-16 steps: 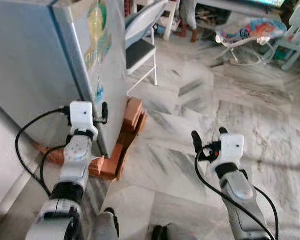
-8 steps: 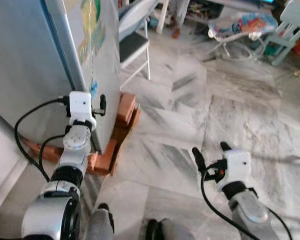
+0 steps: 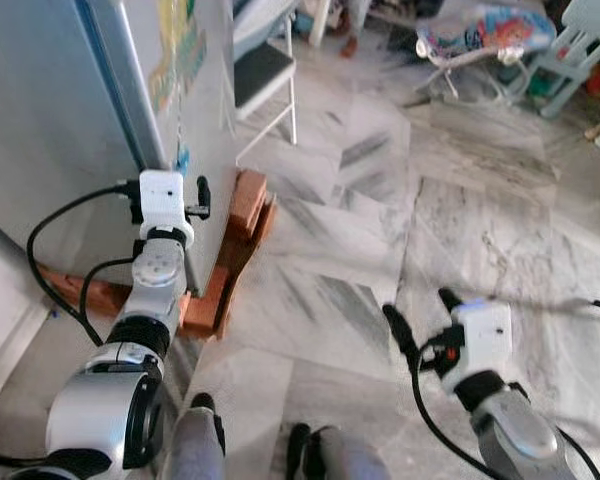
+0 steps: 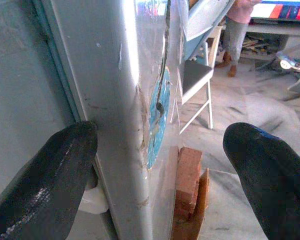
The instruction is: Restocking fridge
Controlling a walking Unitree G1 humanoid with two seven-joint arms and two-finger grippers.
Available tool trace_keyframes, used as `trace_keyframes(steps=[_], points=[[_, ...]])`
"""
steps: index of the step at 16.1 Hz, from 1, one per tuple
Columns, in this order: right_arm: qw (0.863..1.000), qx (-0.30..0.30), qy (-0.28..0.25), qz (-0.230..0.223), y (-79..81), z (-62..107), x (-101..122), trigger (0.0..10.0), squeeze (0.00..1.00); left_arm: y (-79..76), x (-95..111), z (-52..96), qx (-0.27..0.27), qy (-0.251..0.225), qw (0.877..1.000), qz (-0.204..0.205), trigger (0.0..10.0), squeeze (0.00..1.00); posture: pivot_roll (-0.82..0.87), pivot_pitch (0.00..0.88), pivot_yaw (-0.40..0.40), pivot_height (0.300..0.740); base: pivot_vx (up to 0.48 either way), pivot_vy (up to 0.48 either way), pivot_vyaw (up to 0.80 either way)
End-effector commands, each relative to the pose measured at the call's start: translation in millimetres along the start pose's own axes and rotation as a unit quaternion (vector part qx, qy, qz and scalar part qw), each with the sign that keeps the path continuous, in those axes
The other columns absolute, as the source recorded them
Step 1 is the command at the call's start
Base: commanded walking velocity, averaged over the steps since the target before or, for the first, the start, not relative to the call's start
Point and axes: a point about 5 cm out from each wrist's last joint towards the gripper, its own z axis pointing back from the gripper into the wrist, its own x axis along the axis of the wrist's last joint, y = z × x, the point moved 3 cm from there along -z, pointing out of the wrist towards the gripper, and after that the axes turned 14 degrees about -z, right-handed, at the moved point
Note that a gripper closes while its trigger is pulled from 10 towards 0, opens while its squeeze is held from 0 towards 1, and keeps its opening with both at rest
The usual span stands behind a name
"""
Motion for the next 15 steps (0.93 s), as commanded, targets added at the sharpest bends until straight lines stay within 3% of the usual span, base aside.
trace_keyframes(steps=[1,4,6,7,10,12,13,14,15], points=[[0.998,0.050,0.032,-0.022,10.2,2.2,-9,10.0,0.00,-4.9,6,-4.2,-0.007,-0.001,1.000,-0.009,10.0,0.00,-0.09,0.240,-0.165,0.740,0.000,0.000,0.00],[0.993,0.106,0.048,-0.022,20.1,-1.3,-12,10.0,0.00,-4.4,23,-13.0,-0.002,-0.022,1.000,-0.016,10.0,0.00,-0.07,0.230,-0.159,0.740,0.000,0.000,0.00],[0.993,0.110,0.050,-0.016,21.7,-3.3,-14,10.0,0.00,-3.6,29,-16.2,-0.004,-0.028,0.999,-0.017,10.0,0.00,-0.06,0.222,-0.151,0.740,0.000,0.000,0.00],[0.993,0.108,0.049,-0.016,22.8,-4.1,-16,10.0,0.00,1.2,31,-18.3,0.010,-0.031,0.998,-0.046,10.0,0.00,-0.06,0.218,-0.144,0.740,0.000,0.000,0.00],[0.993,0.108,0.049,-0.021,22.0,-4.3,-16,10.0,0.00,0.3,35,-21.3,-0.004,-0.032,0.999,-0.026,10.0,0.00,-0.06,0.212,-0.130,0.740,0.000,0.000,0.00],[0.992,0.110,0.049,-0.023,21.4,-4.7,-17,10.0,0.00,-21.5,49,-22.5,-0.046,-0.054,0.998,-0.004,10.0,0.00,-0.05,0.207,-0.127,0.740,0.000,0.000,0.00],[0.992,0.108,0.053,-0.027,20.1,-5.0,-20,10.0,0.00,-60.7,75,-18.0,-0.114,-0.097,0.989,0.012,10.0,0.00,-0.04,0.204,-0.126,0.740,0.000,0.000,0.00],[0.992,0.108,0.054,-0.028,19.9,-5.0,-20,10.0,0.00,-68.6,80,-16.4,-0.128,-0.105,0.986,0.017,10.0,0.00,-0.04,0.204,-0.126,0.740,0.000,0.000,0.00],[0.992,0.109,0.061,-0.030,19.6,-5.1,-24,10.0,0.00,-112.1,106,-0.2,-0.209,-0.157,0.964,0.034,10.0,0.00,-0.03,0.197,-0.125,0.740,0.000,0.000,0.00]])
